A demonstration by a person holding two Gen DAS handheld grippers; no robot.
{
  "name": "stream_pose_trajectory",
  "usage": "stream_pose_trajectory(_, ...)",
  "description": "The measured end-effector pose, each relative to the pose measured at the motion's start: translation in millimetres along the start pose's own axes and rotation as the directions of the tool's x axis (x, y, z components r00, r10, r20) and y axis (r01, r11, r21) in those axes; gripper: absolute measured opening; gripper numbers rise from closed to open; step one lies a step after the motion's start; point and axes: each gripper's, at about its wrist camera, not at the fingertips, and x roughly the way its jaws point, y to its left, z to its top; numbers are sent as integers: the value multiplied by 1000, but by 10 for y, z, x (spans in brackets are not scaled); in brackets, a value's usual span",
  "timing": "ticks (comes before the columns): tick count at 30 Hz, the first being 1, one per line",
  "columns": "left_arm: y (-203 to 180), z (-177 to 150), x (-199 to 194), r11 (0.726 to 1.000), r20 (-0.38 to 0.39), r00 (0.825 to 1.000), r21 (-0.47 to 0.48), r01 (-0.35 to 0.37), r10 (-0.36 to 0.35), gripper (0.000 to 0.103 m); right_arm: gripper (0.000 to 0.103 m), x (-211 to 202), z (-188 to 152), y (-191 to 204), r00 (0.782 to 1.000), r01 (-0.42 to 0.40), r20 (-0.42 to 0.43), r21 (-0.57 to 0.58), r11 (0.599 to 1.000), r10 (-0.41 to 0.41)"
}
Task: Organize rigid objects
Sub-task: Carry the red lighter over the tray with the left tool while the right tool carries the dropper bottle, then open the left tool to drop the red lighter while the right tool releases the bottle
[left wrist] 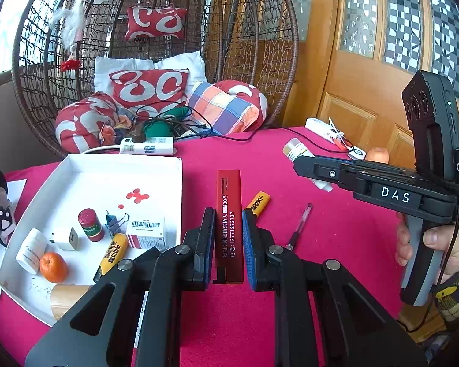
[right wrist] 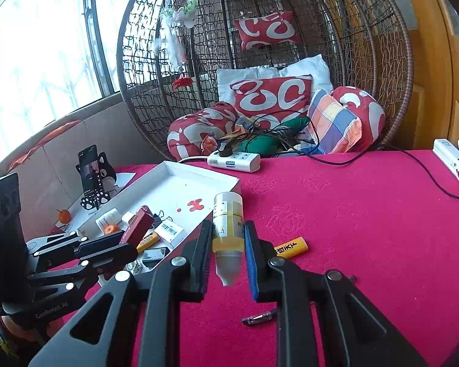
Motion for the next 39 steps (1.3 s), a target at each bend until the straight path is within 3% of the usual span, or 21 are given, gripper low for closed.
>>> stream_pose_trajectory(13,221,25,-106,999,38,999,-44,-28,30,16,19,109,61,132,1000,-22,-20,-27,999,21)
stream_pose_trajectory(23,702,229,-176,989,79,991,-104,-104,112,16,19,357,259,384,997,-71,-34,-82,994,68)
stream_pose_trajectory(31,1211,412,74,967,35,986,-205,-154,164,16,19,817,397,646,989,-122,-96,-96,988,113)
stream_pose_trajectory(39,1561,359,312,932,-23,978,-300,-205,208,16,19,1407,359,780,980,-108,-176,-66,992,95)
